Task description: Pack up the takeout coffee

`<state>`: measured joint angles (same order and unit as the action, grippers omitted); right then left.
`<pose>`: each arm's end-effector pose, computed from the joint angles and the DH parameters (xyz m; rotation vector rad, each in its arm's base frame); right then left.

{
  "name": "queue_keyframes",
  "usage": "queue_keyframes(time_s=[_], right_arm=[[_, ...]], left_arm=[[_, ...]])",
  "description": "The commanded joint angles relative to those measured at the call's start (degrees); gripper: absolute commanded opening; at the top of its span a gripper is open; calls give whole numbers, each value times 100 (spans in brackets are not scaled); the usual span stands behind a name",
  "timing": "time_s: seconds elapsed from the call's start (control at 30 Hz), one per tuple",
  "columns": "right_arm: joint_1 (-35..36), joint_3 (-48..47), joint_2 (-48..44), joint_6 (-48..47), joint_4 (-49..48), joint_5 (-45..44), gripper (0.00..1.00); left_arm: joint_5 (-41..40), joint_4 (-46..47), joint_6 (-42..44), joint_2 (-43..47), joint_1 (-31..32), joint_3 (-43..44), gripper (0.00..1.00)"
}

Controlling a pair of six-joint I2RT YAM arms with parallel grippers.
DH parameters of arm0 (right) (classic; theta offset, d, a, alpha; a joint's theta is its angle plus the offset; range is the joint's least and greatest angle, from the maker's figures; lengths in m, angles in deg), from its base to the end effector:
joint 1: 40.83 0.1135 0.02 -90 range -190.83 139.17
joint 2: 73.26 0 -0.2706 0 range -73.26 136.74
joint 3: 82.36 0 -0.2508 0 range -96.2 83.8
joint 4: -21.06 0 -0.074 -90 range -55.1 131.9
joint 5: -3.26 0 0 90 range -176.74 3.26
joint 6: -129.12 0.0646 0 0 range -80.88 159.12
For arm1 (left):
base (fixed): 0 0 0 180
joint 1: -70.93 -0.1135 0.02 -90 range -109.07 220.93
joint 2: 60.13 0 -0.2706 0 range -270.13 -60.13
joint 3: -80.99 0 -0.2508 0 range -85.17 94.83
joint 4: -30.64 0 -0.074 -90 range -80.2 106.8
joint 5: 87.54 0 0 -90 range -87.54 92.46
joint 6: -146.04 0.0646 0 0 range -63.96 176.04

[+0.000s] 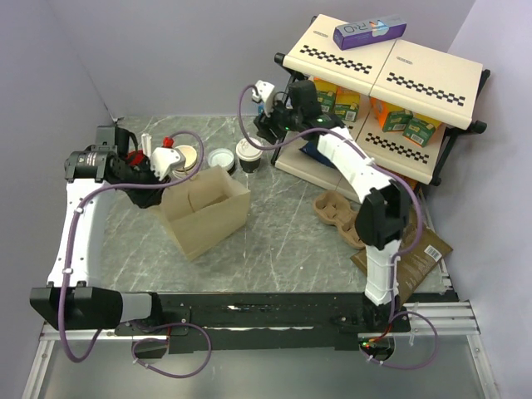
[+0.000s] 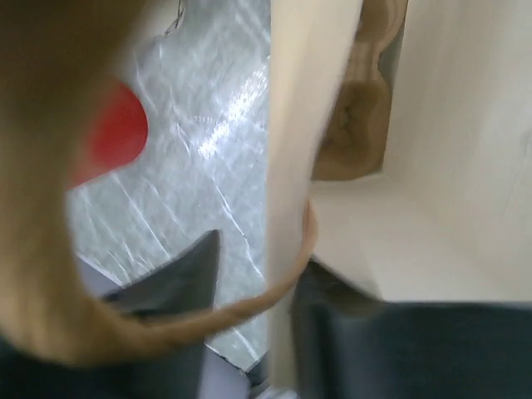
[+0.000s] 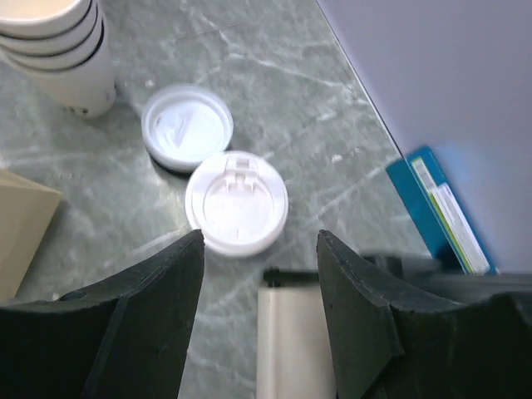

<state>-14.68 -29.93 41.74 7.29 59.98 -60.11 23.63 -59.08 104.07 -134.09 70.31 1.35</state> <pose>0.4336 0.2451 0.3549 -1.2143 1.5913 0.4072 0.2304 -0.0208 0.3651 1.1349 2.3021 -0.1862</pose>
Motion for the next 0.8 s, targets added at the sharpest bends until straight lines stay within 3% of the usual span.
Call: queue_keyframes(time_s=[0.0, 0.03, 0.1, 0.23, 0.53, 0.77], right_arm=[[276, -912, 618, 186, -214, -156, 63], [381, -1027, 733, 178, -214, -280, 64], [478, -1335, 1041, 178, -214, -509, 66], [505, -1836, 1525, 423, -100, -772, 80], [478, -1950, 1956, 599, 162, -792, 93], [426, -2056, 2202, 564, 567, -765, 97]], left_arm=[[-52, -287, -30, -40, -236, -22, 52], [53, -279, -109, 12, -245, -21, 59], [115, -279, -145, 91, -263, -108, 65], [142, -270, -311, 241, -263, -276, 76], [379, -261, -707, 92, -263, 102, 80], [493, -182, -778, 39, -272, 111, 83]])
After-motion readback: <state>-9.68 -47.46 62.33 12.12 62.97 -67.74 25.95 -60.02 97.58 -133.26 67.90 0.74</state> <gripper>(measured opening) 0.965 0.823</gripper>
